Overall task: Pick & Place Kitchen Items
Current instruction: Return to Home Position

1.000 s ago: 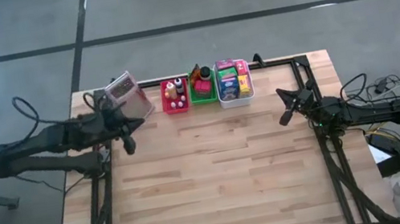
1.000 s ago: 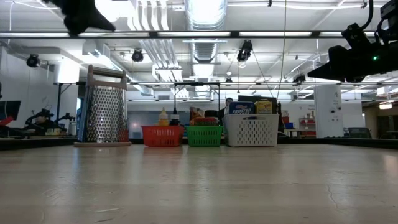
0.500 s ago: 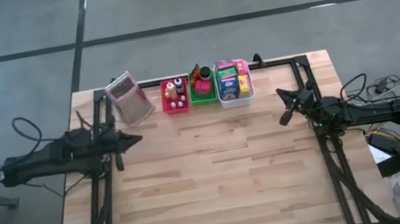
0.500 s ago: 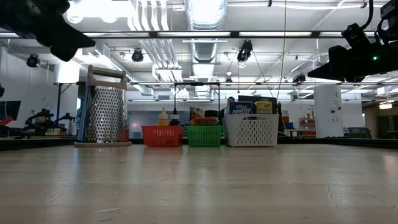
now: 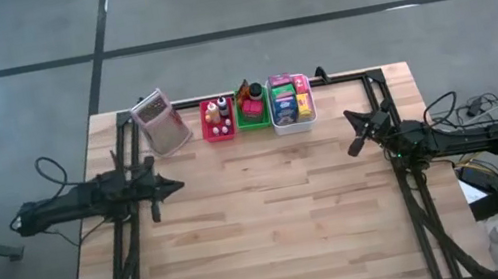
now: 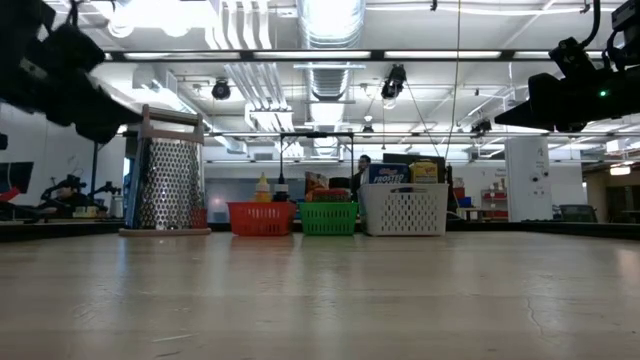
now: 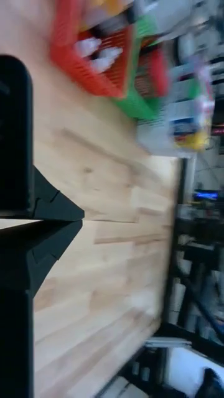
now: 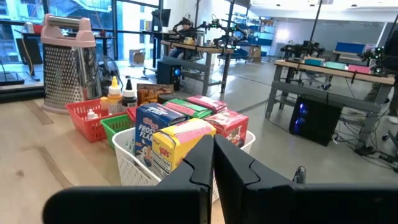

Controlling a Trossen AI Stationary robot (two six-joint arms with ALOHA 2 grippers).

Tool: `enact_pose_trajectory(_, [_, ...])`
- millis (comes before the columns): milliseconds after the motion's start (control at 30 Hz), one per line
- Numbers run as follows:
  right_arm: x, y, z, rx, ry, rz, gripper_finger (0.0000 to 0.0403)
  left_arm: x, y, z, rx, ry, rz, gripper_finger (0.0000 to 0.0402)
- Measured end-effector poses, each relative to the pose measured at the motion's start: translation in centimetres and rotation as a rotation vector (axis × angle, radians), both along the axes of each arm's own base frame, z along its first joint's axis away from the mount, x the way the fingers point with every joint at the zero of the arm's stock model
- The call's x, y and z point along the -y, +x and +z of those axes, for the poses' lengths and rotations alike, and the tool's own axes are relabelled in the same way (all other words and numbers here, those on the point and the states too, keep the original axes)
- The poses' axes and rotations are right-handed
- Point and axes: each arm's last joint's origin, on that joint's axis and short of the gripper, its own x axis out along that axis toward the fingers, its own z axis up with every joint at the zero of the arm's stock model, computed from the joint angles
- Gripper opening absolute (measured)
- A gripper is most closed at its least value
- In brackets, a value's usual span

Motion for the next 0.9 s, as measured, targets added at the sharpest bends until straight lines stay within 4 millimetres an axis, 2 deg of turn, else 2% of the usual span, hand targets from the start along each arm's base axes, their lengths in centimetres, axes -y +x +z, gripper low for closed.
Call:
enact_pose_trajectory(67, [0.0,0.0,0.0,0.0,0.0,0.0,0.0008,0.01,0.21,-0.87,-0.017,-0.015,0.002,0.0007])
enact_pose_trajectory(167, [0.0,0.0,0.0,0.0,0.0,0.0,0.0008,0.02,0.57,-1.18,0.022,0.004,-0.003,0.0005])
enact_pose_trajectory(333, [0.0,0.0,0.0,0.0,0.0,0.0,0.0008,0.14,0.81,-0.96,0.079,0.025,-0.023,0.0007])
enact_pose_trajectory(900, [0.0,0.0,0.0,0.0,0.0,0.0,0.0008,0.15,0.86,-1.13,0.073,0.02,-0.023,0.0018])
